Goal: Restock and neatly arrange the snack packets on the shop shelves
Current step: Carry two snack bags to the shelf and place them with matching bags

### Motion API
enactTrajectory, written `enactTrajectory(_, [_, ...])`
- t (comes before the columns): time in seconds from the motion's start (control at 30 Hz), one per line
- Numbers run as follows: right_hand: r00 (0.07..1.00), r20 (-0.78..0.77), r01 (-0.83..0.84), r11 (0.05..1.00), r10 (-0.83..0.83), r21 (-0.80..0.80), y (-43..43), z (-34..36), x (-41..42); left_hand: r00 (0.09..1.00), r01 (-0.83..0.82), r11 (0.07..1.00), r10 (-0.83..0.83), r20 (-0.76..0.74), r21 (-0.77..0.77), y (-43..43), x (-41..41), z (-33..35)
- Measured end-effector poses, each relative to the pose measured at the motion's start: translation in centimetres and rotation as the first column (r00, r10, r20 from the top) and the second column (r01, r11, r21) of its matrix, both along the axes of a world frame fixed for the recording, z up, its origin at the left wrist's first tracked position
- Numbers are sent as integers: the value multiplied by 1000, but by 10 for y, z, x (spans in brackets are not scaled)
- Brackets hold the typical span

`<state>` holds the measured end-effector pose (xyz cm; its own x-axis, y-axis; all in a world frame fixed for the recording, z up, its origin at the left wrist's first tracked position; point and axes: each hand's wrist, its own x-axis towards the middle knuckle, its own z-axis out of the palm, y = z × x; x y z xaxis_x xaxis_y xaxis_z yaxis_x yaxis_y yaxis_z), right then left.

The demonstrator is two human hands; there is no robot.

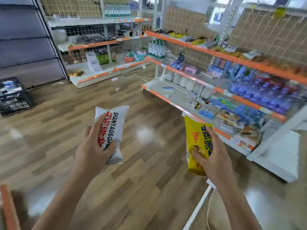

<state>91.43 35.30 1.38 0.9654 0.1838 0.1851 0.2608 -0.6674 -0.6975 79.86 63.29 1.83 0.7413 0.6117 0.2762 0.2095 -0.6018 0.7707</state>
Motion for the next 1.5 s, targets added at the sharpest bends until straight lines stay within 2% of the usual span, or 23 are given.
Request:
enactTrajectory(0.13, [998, -6, 57, 998, -57, -11, 20, -2, 24, 998, 69, 997, -69, 6, -32, 26, 39, -3])
enactTrajectory(0.33, [995, -5, 96, 995, -96, -18, 46, -5, 83, 995, 104, 995, -104, -7, 1, 55, 110, -2])
enactTrajectory(0.5, [994, 21, 103, 994, -104, 36, 64, -6, 150, 990, 140, 990, -140, 1, 17, 73, 183, 1])
enactTrajectory(0.9, [991, 67, 112, 994, -112, 9, 125, 10, 317, 983, 180, 984, -180, -23, -13, 122, 352, 7])
enactTrajectory(1.3, [965, 111, 235, 972, -236, 29, 224, 9, 473, 945, 327, 945, -327, -1, -23, 223, 534, 17])
enactTrajectory(1.5, [955, 106, 276, 961, -275, 9, 248, 8, 541, 926, 376, 926, -377, -29, -33, 248, 620, 11])
